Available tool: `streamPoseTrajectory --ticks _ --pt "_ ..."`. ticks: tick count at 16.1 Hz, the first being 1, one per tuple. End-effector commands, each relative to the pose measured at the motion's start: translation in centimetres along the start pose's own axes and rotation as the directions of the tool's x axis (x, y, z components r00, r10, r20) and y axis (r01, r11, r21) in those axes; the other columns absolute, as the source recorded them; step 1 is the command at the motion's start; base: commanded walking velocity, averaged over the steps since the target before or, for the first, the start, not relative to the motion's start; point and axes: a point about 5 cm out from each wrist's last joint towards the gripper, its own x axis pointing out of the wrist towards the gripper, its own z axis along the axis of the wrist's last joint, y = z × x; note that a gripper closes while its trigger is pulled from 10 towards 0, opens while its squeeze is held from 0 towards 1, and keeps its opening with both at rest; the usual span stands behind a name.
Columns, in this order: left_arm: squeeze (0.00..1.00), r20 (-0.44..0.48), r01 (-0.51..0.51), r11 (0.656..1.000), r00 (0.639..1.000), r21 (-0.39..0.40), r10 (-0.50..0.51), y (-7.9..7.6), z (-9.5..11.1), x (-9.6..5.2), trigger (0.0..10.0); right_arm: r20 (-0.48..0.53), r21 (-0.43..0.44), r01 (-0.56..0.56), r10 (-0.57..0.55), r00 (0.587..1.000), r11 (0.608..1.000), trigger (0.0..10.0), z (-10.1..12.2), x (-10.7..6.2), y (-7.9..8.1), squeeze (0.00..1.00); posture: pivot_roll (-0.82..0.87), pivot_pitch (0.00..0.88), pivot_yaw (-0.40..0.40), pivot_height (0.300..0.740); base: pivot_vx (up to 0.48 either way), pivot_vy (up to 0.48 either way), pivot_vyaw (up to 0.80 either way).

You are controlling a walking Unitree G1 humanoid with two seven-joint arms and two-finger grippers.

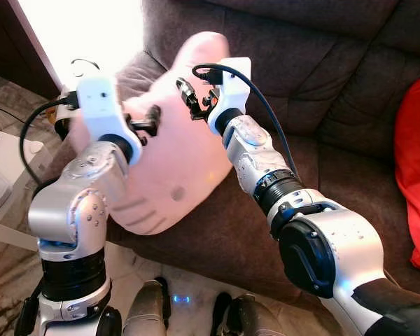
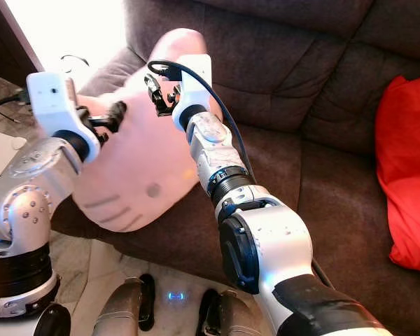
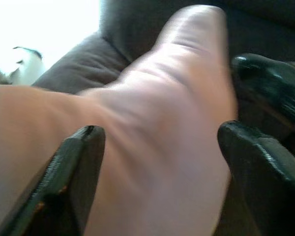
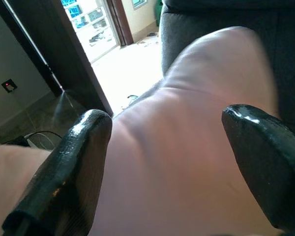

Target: Move the pillow to the sofa from floor

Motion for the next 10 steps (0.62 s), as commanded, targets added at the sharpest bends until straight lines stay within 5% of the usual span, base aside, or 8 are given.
streamPoseTrajectory --ticks 1,6,7,10 --pt "0.0 0.019 0.007 0.999 1.0 0.051 -0.008 -0.2 0.3 -0.1 10.0 0.002 -0.006 0.004 -0.004 1.0 1.0 10.0 0.1 0.0 0.0 0.0 0.35 0.258 -0.113 0.704 0.0 0.0 0.0" --pt "0.0 0.065 0.0 0.996 0.998 0.094 -0.006 0.2 1.0 0.2 10.0 0.096 0.006 0.086 -0.086 0.992 0.996 10.0 2.3 0.0 -1.8 0.0 0.35 0.227 -0.1 0.704 0.0 0.0 0.0" --pt "0.0 0.105 0.004 0.987 0.994 0.163 -0.022 0.2 0.4 0.3 10.0 0.147 -0.062 0.11 -0.1 0.984 0.992 10.0 3.1 -0.5 -3.1 0.0 0.33 0.189 -0.088 0.704 0.0 0.0 0.0" --pt "0.0 0.108 0.015 0.98 0.993 0.199 -0.037 0.4 -1.2 0.4 10.0 0.164 -0.105 0.133 -0.114 0.98 0.986 10.0 2.8 -1.0 -4.2 0.0 0.32 0.157 -0.075 0.704 0.0 0.0 0.0"
